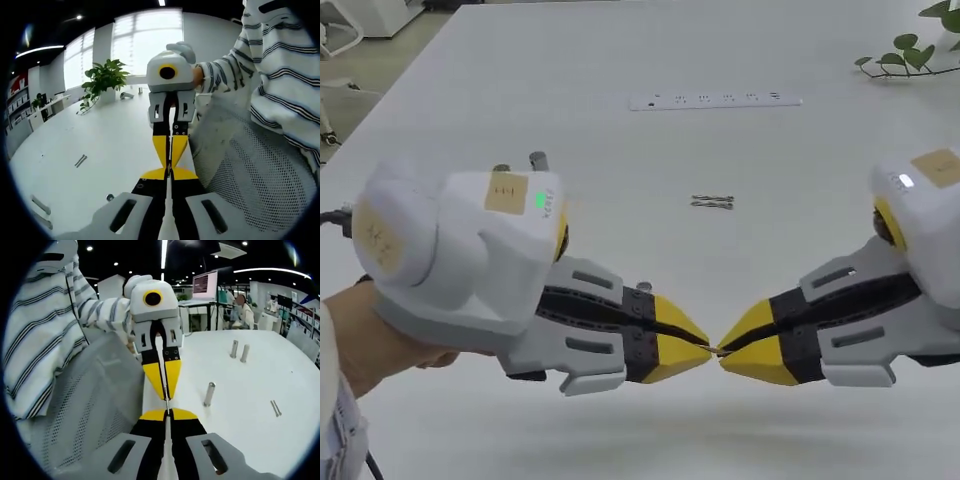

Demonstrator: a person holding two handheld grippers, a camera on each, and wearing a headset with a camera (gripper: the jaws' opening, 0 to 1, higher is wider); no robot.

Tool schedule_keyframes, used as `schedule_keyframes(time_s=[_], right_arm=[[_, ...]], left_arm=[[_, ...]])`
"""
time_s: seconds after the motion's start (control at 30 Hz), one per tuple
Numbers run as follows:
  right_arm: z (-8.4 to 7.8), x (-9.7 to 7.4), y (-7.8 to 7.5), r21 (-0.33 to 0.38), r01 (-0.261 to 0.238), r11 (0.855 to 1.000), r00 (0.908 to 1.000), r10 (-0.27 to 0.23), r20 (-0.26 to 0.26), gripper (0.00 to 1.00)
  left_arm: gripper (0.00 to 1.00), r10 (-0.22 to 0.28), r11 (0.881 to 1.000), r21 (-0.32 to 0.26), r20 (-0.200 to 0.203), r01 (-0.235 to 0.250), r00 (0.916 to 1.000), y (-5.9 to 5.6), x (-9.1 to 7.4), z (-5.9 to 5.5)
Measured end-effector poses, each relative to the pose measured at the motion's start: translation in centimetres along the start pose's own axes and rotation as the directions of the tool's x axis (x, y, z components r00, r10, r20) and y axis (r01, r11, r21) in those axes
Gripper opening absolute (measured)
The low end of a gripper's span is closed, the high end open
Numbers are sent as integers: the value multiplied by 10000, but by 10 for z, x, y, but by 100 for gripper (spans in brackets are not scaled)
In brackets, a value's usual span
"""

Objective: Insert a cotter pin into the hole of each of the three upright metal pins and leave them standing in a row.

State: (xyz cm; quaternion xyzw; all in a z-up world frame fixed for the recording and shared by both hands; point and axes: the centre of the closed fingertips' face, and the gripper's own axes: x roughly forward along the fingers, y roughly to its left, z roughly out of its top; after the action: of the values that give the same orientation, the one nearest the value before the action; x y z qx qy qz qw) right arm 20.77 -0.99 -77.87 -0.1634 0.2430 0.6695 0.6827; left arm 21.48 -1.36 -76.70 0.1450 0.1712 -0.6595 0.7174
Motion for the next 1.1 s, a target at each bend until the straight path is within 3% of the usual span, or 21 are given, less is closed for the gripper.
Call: schedule_keyframes(time_s=[0.23, 0.47, 0.73, 0.93, 1.1], right_arm=[[0, 0, 1, -466, 51, 9989, 9996, -64, -265, 3], [2, -2, -3, -427, 234, 9988, 9989, -251, -402, 3], [-1, -2, -7, -484, 390, 9981, 9964, -425, -737, 2], [-17, -4, -18, -158, 638, 9978, 9838, -655, -1671, 3], [-31, -5, -29, 87, 821, 9966, 9717, -781, -2227, 3]], left_arm=[[0, -59, 9998, -169, 19, 59, 10000, 1, 0, -1], [1, 143, 9953, -959, 152, -128, 9998, 5, -1, -1], [4, 232, 9946, -1004, -242, -255, 9994, 3, -2, -14], [11, 656, 9879, -1370, -587, -731, 9961, 9, -7, -28], [12, 1531, 9700, -1768, -891, -1669, 9842, 26, -15, -43]])
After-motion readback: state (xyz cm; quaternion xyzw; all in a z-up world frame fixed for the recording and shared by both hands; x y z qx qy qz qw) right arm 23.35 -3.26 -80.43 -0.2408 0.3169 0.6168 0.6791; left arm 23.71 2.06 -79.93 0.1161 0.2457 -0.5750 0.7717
